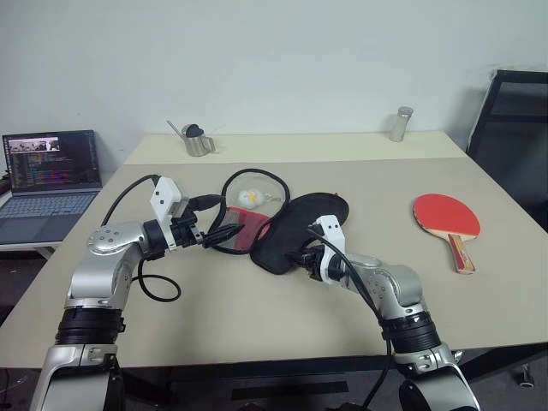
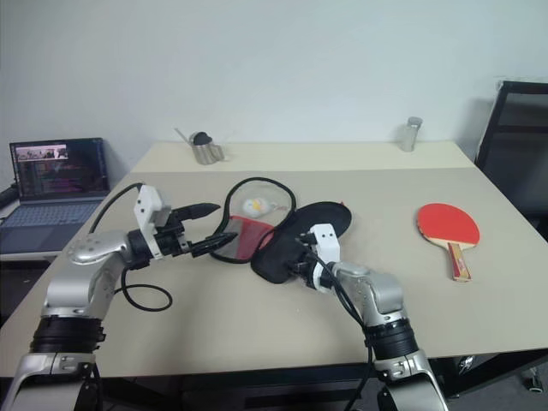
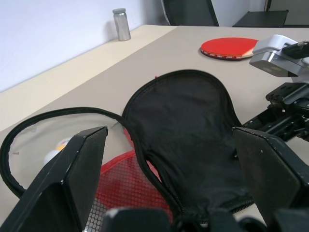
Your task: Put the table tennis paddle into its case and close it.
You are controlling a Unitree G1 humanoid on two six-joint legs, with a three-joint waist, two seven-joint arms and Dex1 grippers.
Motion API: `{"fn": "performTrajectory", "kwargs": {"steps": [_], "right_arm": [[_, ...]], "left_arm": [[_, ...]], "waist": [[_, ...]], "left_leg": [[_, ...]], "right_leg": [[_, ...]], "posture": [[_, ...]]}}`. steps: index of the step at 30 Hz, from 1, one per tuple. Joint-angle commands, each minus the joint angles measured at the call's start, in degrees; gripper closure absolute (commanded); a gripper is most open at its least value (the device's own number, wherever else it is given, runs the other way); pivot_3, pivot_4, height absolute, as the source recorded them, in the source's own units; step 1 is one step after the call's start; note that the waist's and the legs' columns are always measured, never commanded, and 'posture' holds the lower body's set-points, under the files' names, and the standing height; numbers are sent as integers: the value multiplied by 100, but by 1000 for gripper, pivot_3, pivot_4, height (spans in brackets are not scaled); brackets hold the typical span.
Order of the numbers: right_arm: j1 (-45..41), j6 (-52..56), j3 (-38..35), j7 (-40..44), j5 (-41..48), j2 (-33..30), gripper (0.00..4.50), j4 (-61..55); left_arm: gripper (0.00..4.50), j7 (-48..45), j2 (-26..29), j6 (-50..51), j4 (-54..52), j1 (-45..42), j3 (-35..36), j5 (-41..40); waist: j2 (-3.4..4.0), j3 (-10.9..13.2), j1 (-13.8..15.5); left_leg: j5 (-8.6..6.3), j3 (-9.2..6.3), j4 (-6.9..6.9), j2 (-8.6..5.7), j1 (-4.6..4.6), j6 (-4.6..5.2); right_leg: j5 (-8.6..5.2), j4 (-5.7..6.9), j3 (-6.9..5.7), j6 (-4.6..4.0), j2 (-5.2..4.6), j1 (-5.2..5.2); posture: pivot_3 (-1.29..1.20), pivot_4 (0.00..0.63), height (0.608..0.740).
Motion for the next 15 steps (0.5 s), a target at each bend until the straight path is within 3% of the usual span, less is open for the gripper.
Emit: {"fn": "performTrajectory", "kwargs": {"steps": [1, 7, 15], "right_arm": [[59, 114, -129, 20, 91, -86, 4464, -314], [278, 536, -275, 41, 261, -326, 4464, -677], [550, 1261, -484, 570, 634, -1375, 4464, -1200]], "left_arm": [[0, -19, -39, -111, -132, -50, 6, 17], [0, -66, -101, -127, -125, -63, -34, 48], [0, -111, -158, -37, -248, -30, -84, 2]], "waist": [[0, 0, 1], [0, 0, 2], [0, 0, 14]], "left_leg": [[0, 0, 0, 0, 0, 0], [0, 2, 0, 0, -1, 0], [-1, 1, 0, -3, -4, 1]], "right_leg": [[0, 0, 0, 0, 0, 0], [0, -1, 0, 0, -1, -1], [0, -5, -3, 0, -3, -1]], "posture": [[0, 150, 740], [0, 150, 740], [0, 150, 740]]}}
